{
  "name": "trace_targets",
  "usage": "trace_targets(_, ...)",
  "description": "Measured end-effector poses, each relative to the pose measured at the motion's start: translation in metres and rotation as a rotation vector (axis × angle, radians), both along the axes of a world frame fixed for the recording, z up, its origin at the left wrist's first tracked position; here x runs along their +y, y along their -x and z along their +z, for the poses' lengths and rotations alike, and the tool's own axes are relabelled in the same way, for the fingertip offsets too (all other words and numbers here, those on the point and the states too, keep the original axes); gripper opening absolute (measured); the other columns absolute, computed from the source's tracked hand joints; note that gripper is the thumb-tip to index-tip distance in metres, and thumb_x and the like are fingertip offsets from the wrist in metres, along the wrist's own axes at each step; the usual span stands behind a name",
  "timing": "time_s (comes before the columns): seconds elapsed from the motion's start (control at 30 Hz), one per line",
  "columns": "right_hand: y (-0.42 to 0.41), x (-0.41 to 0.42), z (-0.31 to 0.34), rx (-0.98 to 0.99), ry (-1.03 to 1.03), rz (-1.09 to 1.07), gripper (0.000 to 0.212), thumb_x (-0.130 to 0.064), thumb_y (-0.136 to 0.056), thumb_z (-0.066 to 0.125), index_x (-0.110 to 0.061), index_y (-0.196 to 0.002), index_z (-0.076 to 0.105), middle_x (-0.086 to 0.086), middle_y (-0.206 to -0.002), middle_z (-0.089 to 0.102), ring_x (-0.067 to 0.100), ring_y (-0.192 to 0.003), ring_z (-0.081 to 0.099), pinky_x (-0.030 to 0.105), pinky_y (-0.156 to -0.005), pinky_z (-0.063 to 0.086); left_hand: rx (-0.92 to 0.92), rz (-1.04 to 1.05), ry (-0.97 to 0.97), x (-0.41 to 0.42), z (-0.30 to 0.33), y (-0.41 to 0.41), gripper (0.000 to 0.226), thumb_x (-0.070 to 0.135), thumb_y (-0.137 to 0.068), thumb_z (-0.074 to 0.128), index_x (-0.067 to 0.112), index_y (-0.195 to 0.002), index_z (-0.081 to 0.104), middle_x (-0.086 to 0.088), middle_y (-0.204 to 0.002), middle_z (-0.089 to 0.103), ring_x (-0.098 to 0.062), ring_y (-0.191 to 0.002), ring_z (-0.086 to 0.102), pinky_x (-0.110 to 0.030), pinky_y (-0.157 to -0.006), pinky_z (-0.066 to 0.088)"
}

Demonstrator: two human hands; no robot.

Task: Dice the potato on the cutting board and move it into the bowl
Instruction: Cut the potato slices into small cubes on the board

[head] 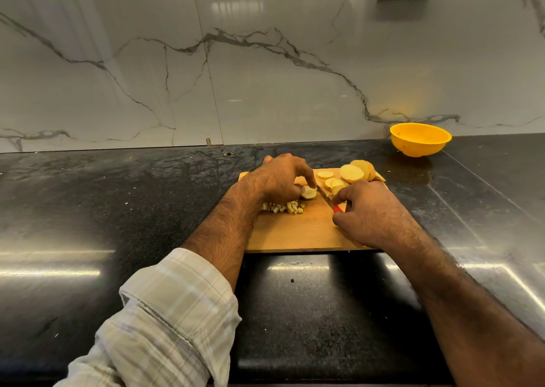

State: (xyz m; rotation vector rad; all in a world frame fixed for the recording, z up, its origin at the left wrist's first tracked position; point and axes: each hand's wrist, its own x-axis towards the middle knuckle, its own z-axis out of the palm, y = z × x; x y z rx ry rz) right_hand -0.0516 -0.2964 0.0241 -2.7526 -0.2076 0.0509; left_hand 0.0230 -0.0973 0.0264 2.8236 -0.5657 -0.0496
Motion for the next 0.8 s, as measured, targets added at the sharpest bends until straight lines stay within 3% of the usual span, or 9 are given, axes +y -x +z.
trace_targets(0.13, 0.001, 0.000, 0.000, -0.004, 0.022, 0.029, 0.045, -0.034, -0.092, 0.072, -0.030, -0.136, 0.067, 0.003, -0.125, 0.067, 0.017, -0.103, 0.064, 0.038, -0.094, 0.061, 0.078, 0.033, -0.009, -0.001, 0.003, 0.000, 0.027, 0.022, -0.097, 0.074, 0.040, -0.116, 0.074, 0.009, -0.139, 0.062, -0.014, -0.133, 0.052, -0.067, -0.123, 0.016)
trace_targets(0.37, 0.002, -0.001, 0.002, -0.011, 0.058, 0.020, 0.048, -0.035, -0.092, 0.072, -0.030, -0.139, 0.065, 0.001, -0.124, 0.068, 0.017, -0.107, 0.063, 0.040, -0.095, 0.061, 0.149, 0.017, 0.049, 0.002, 0.003, -0.003, 0.030, 0.018, -0.094, 0.078, 0.031, -0.121, 0.074, 0.003, -0.132, 0.064, -0.014, -0.121, 0.059, -0.048, -0.110, 0.050)
trace_targets(0.6, 0.002, -0.002, 0.004, -0.012, 0.099, 0.004, 0.048, -0.034, -0.093, 0.070, -0.029, -0.141, 0.064, 0.001, -0.121, 0.069, 0.018, -0.107, 0.063, 0.039, -0.093, 0.061, -0.017, 0.027, -0.032, -0.014, 0.001, 0.006, 0.029, 0.040, -0.094, 0.076, 0.026, -0.119, 0.073, 0.006, -0.120, 0.067, -0.014, -0.117, 0.057, -0.056, -0.117, 0.038)
trace_targets(0.8, 0.002, -0.001, 0.002, -0.021, 0.109, 0.002, 0.048, -0.034, -0.097, 0.068, -0.030, -0.144, 0.061, 0.000, -0.123, 0.069, 0.018, -0.108, 0.063, 0.038, -0.095, 0.061, -0.020, 0.056, 0.013, -0.012, 0.001, 0.008, 0.040, 0.050, -0.088, 0.080, 0.026, -0.119, 0.073, 0.009, -0.109, 0.067, -0.012, -0.108, 0.059, -0.051, -0.107, 0.050)
